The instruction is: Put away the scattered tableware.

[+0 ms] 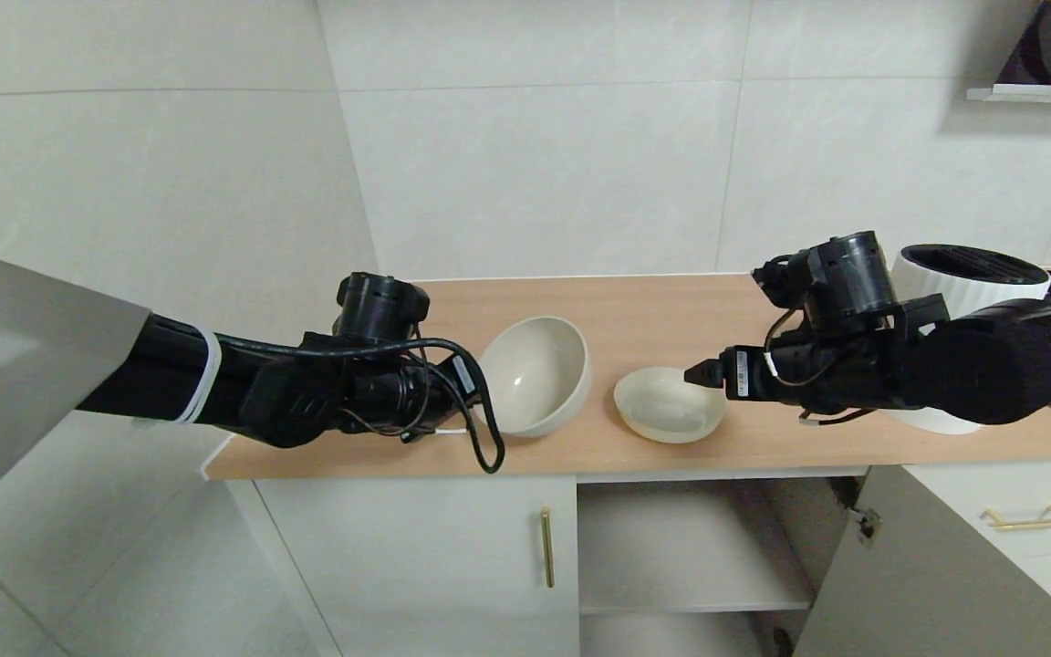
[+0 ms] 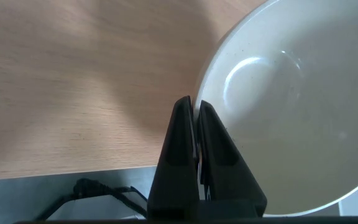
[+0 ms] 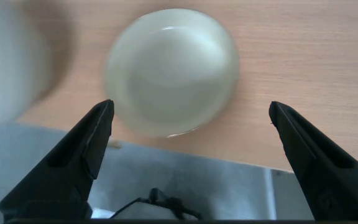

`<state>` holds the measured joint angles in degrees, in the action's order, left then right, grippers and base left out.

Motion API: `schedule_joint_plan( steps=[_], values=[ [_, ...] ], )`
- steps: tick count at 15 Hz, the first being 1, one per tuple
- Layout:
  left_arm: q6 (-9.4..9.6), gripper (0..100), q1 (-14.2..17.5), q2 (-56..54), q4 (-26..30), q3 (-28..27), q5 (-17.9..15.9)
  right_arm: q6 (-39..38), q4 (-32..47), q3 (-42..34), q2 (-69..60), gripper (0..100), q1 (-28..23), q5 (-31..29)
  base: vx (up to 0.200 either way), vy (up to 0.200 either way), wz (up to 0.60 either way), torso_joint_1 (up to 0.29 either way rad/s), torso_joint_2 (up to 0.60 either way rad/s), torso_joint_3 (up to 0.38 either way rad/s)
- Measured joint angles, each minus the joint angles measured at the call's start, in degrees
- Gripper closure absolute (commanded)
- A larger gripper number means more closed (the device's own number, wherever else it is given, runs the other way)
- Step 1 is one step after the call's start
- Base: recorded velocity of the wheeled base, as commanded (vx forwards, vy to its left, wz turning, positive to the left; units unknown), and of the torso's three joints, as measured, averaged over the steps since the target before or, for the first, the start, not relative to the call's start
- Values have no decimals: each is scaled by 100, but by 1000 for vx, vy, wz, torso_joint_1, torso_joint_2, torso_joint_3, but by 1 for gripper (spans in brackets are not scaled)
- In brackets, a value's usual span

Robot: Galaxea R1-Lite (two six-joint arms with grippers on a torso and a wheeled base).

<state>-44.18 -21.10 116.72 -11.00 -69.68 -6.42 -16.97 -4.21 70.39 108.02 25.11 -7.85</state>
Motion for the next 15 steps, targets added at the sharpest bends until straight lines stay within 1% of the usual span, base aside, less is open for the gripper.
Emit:
schedule_joint_plan(
  steps=[2, 4, 5, 9, 15],
  values=[
    [0, 100, 0, -29, 5, 6, 0, 2, 0, 139, 265, 0, 18, -539, 0, 0, 0, 0, 0, 0],
    [0, 100, 2, -33, 7, 6, 2, 0, 0, 295, 590, 0, 33, -950, 0, 0, 0, 0, 0, 0],
    [0, 100, 2, -38, 5, 6, 2, -13, 0, 378, 755, 0, 38, -1053, 0, 0, 0, 0, 0, 0],
    [0, 100, 2, -52, 5, 6, 2, -101, -11, 511, 1102, 0, 44, -1079, 0, 0, 0, 0, 0, 0],
    [0, 100, -1, -55, 2, 17, 2, -166, -132, 519, 1248, 0, 44, -1048, 0, 0, 0, 0, 0, 0]
  ],
)
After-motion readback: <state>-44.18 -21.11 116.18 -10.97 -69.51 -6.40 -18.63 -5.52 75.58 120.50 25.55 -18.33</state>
